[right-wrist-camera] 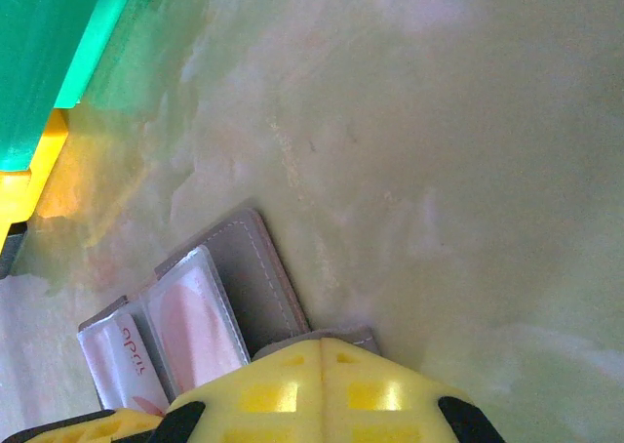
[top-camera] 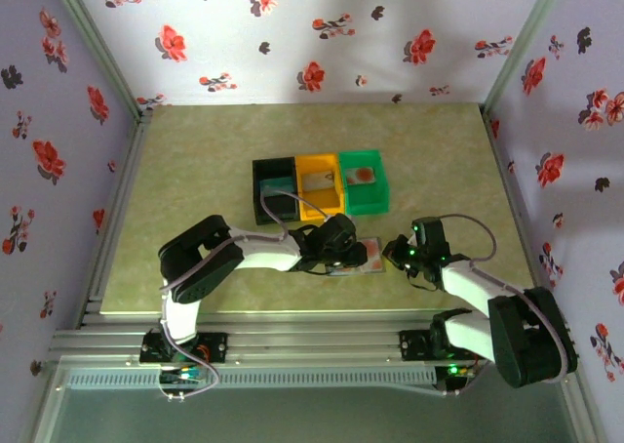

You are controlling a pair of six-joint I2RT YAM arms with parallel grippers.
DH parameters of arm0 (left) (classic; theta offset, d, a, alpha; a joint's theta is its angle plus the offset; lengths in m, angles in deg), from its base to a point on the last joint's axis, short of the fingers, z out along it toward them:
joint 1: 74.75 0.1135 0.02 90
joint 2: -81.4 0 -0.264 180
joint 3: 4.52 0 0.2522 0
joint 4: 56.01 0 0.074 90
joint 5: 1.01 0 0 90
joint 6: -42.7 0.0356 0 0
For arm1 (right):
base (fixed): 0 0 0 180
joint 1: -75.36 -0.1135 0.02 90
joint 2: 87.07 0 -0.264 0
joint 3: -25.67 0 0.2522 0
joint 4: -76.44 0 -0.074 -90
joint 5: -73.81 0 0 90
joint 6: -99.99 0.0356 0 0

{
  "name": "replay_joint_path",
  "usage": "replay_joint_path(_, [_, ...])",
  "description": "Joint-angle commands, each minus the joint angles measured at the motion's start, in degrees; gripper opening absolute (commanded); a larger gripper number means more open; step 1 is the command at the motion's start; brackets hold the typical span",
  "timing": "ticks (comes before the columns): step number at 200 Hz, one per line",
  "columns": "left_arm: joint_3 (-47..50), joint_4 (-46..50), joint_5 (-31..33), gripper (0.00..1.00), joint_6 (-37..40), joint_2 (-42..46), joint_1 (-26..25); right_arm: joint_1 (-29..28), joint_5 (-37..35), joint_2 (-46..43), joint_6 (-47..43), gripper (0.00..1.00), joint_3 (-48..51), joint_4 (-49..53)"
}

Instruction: Take the credit cards out of the card holder

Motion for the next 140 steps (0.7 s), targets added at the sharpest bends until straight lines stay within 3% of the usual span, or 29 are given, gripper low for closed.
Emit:
replay_joint_path(1, [1.1,6.8,3.5,0.28,1.6,0.2,0.5,-0.6,-2.9,1.0,0.6,0.00,1.9,3.5])
replay_joint_path(140, [-3.4,15.1,4.0,0.29,0.4,-3.8,0.4,-0.6,-2.7,0.8,0.7,0.00,2.0,3.8])
